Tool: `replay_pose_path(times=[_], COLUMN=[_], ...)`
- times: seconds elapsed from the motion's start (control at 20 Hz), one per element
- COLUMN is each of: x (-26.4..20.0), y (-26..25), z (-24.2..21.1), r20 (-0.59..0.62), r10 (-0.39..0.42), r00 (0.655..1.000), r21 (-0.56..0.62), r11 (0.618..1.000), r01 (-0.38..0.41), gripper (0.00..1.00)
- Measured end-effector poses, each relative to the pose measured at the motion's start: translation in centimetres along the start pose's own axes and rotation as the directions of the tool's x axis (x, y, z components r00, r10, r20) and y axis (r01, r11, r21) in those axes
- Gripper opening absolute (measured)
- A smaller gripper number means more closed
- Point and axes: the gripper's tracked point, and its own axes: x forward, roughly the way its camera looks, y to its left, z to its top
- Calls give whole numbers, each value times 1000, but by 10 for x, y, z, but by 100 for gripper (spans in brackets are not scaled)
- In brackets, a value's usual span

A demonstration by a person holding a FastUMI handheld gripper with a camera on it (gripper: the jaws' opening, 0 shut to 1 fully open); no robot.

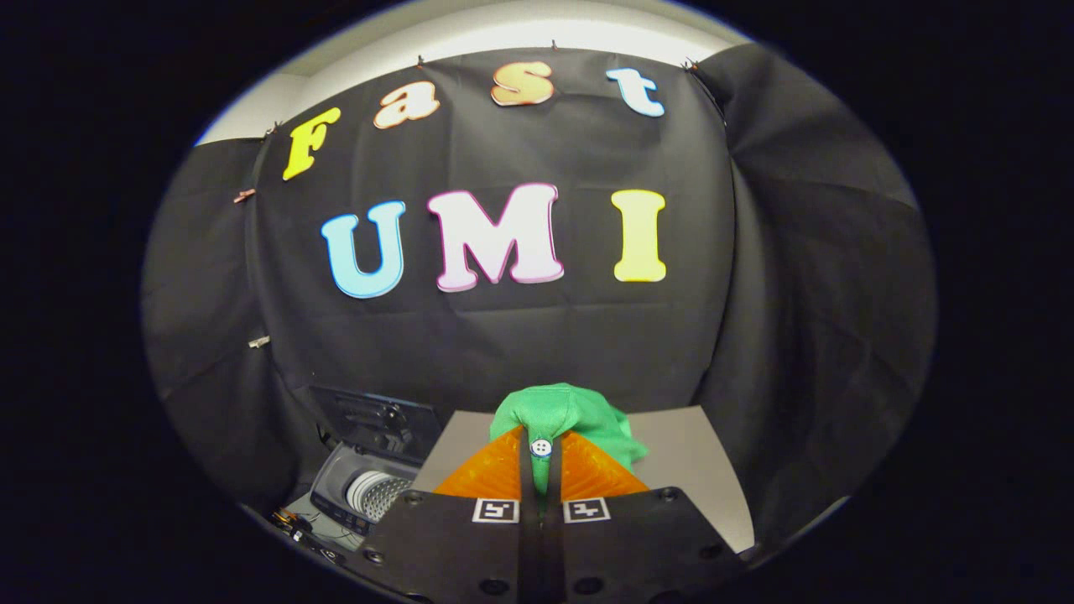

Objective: Put the clothes into the washing machine and then close the washing machine lid.

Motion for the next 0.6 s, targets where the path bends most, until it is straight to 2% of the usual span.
replay_pose_path(times=[0.3, 0.6], x=[-33, -36], y=[60, 150], z=[58, 70], r20=[155, 193], r10=[99, 268], r00=[983, 944], r21=[-41, -73], r11=[995, 963], r01=[-93, -259], gripper=[4, 4])
